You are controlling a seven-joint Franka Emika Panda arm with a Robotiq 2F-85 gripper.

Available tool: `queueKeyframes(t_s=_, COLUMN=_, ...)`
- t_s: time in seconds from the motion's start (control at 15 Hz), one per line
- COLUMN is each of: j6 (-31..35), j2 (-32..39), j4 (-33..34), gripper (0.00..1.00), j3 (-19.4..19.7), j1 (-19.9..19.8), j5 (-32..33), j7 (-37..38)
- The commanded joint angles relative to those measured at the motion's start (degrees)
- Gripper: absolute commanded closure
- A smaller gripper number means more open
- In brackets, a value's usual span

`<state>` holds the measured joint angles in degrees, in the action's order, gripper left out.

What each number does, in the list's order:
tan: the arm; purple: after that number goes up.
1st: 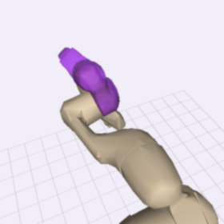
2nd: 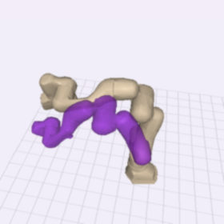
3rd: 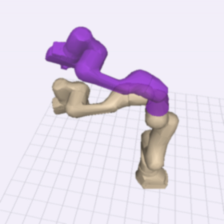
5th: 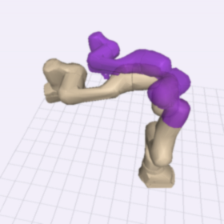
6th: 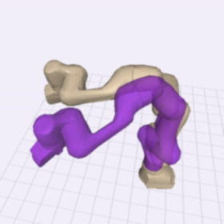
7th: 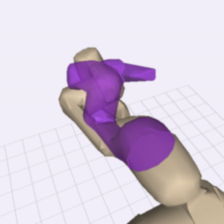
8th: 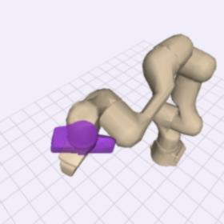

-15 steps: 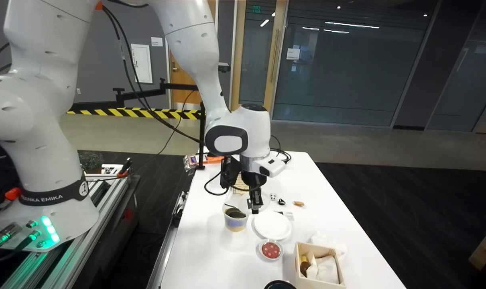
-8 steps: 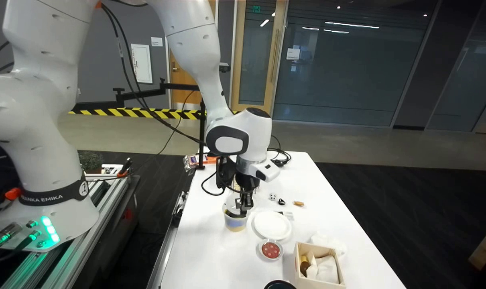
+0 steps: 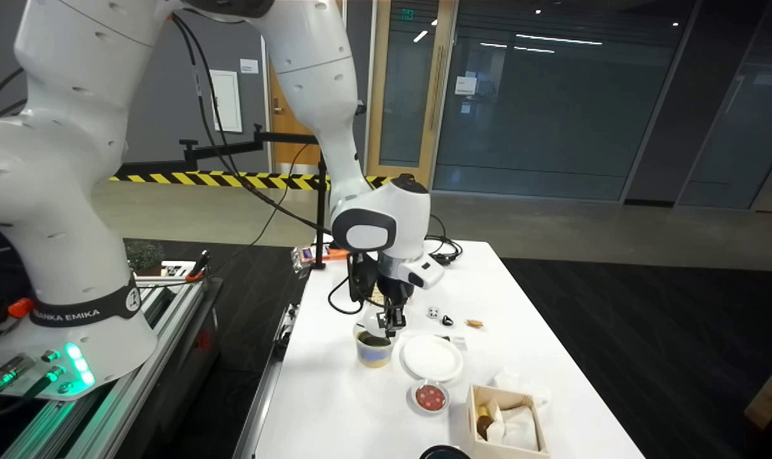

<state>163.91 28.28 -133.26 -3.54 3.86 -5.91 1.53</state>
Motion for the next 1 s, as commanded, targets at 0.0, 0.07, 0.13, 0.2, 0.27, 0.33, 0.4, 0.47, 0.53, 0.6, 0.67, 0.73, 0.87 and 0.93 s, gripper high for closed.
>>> queueKeyframes(t_s=0.0, j6=2.8, j2=1.3, j4=-0.2, gripper=0.99, j3=-1.6, j1=-1.0, j5=0.1, j7=-0.7)
queueKeyframes(t_s=0.07, j6=3.3, j2=1.5, j4=-0.3, gripper=0.99, j3=-1.6, j1=-0.9, j5=0.2, j7=-0.5)
queueKeyframes(t_s=0.13, j6=3.8, j2=1.7, j4=-0.4, gripper=0.99, j3=-1.6, j1=-0.9, j5=0.2, j7=-0.3)
queueKeyframes(t_s=0.2, j6=4.4, j2=1.8, j4=-0.6, gripper=0.99, j3=-1.4, j1=-0.8, j5=0.3, j7=-0.2)
queueKeyframes(t_s=0.27, j6=5.1, j2=1.8, j4=-0.8, gripper=0.99, j3=-0.5, j1=0.0, j5=0.7, j7=0.6)
queueKeyframes(t_s=0.33, j6=5.4, j2=1.8, j4=-0.9, gripper=0.99, j3=-0.8, j1=-0.3, j5=0.6, j7=0.3)
queueKeyframes(t_s=0.4, j6=6.1, j2=2.0, j4=-0.5, gripper=0.99, j3=-1.4, j1=-0.9, j5=0.2, j7=0.0)
queueKeyframes(t_s=0.47, j6=4.2, j2=2.0, j4=0.0, gripper=0.95, j3=-0.9, j1=-0.3, j5=0.6, j7=0.4)
queueKeyframes(t_s=0.53, j6=4.7, j2=2.1, j4=0.0, gripper=0.95, j3=-0.9, j1=-0.3, j5=0.6, j7=0.5)
queueKeyframes(t_s=0.6, j6=4.8, j2=2.1, j4=0.0, gripper=0.95, j3=-0.9, j1=-0.3, j5=0.6, j7=0.5)
queueKeyframes(t_s=0.67, j6=4.9, j2=2.1, j4=0.0, gripper=0.95, j3=-0.9, j1=-0.3, j5=0.6, j7=0.5)
queueKeyframes(t_s=0.73, j6=4.9, j2=2.1, j4=0.0, gripper=0.95, j3=-0.9, j1=-0.4, j5=0.6, j7=0.5)
queueKeyframes(t_s=0.87, j6=4.9, j2=2.1, j4=0.0, gripper=0.95, j3=-0.9, j1=-0.4, j5=0.6, j7=0.5)
queueKeyframes(t_s=0.93, j6=4.9, j2=2.1, j4=0.0, gripper=0.95, j3=-0.9, j1=-0.4, j5=0.6, j7=0.5)
